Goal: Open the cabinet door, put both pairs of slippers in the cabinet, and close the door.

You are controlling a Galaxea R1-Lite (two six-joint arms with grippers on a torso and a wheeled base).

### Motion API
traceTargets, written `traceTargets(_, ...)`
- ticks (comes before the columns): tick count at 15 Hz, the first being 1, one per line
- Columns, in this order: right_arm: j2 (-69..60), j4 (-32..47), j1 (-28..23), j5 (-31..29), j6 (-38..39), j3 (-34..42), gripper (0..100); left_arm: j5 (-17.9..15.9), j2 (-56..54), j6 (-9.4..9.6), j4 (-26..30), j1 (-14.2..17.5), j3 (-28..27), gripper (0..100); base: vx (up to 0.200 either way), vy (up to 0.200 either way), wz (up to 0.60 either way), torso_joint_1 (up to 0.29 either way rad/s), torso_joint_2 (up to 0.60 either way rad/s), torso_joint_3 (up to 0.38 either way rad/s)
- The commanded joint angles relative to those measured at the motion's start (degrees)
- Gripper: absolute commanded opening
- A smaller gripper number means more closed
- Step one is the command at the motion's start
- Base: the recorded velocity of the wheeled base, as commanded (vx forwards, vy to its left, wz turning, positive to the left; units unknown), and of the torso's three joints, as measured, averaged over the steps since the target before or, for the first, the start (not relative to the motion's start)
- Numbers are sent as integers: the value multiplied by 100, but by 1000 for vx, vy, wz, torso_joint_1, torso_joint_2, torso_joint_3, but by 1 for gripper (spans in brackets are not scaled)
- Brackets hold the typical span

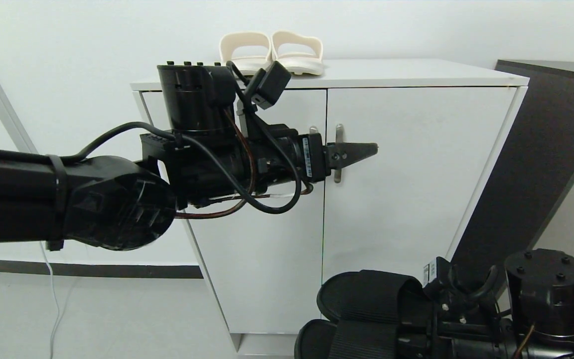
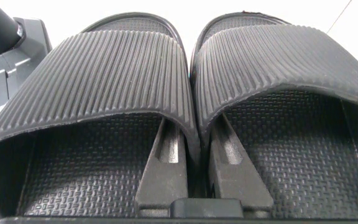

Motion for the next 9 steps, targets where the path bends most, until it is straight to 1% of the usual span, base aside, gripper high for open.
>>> traceTargets(1, 43, -11, 2, 4, -4, 5, 0, 5, -1, -3, 30, 25, -14, 100, 0, 0, 0, 0, 0, 0)
traceTargets(3, 61, -46, 2, -5, -4, 5, 0, 31, 78, 6, 74, 51, -31, 100, 0, 0, 0, 0, 0, 0)
traceTargets(4, 61, -73, 2, -5, -12, 14, 0, 260, 210, 6, 39, 51, -75, 100, 0, 0, 0, 0, 0, 0)
traceTargets(5, 61, -73, 2, -14, -21, 14, 0, 339, 306, 14, 39, 51, -172, 100, 0, 0, 0, 0, 0, 0)
traceTargets(7, 61, -73, 2, -5, -21, 40, 0, 436, 447, 6, 74, 51, -374, 100, 0, 0, 0, 0, 0, 0)
traceTargets(9, 61, -73, 2, -5, -30, 49, 0, 462, 561, 14, 83, 51, -515, 100, 0, 0, 0, 0, 0, 0)
